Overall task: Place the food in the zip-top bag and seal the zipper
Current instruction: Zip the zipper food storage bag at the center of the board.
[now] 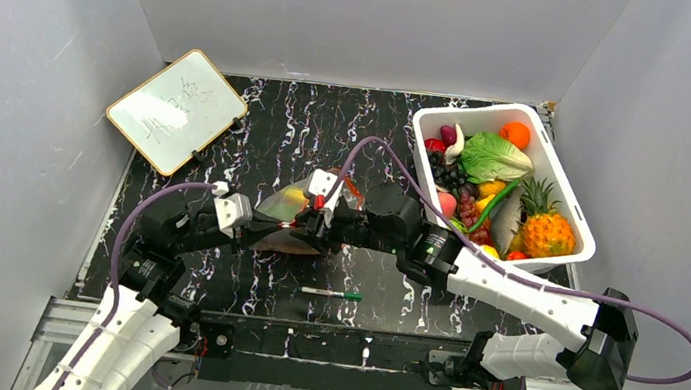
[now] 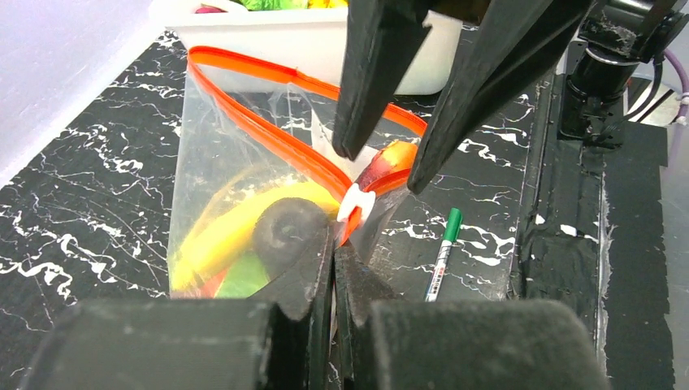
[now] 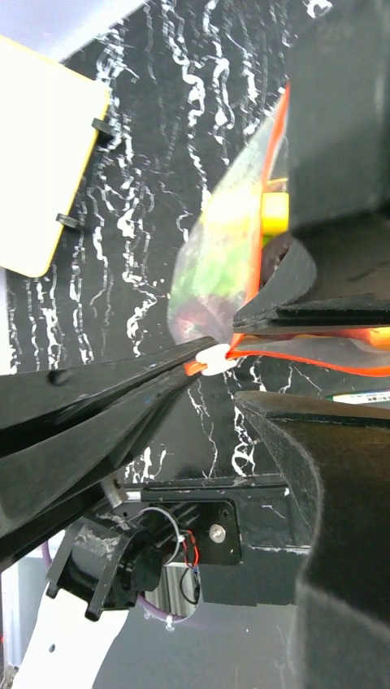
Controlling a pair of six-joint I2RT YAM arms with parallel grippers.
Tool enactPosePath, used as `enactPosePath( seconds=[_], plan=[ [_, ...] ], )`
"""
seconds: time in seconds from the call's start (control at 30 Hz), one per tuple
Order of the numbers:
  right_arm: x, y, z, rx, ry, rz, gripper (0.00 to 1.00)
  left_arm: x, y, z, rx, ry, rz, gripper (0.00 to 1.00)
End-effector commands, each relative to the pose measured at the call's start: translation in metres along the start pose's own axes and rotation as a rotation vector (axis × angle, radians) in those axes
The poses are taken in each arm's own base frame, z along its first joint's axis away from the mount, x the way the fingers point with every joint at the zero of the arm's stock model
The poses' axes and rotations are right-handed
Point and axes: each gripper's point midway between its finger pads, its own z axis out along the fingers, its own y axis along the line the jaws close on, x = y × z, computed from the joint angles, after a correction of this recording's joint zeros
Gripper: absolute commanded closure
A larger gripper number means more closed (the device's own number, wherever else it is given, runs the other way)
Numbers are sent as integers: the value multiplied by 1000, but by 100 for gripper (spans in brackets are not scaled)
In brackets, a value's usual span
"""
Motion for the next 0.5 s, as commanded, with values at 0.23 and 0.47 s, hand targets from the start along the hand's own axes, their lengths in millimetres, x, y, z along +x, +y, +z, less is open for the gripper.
enactPosePath(
  seconds=[0.23, 0.47],
  plan=[
    [-46, 5, 0, -85, -97, -194, 66, -18, -7, 0, 48, -61, 34, 100],
    [-39, 2, 11, -95, -81, -249, 64, -19, -10, -1, 55, -64, 25, 100]
  ],
)
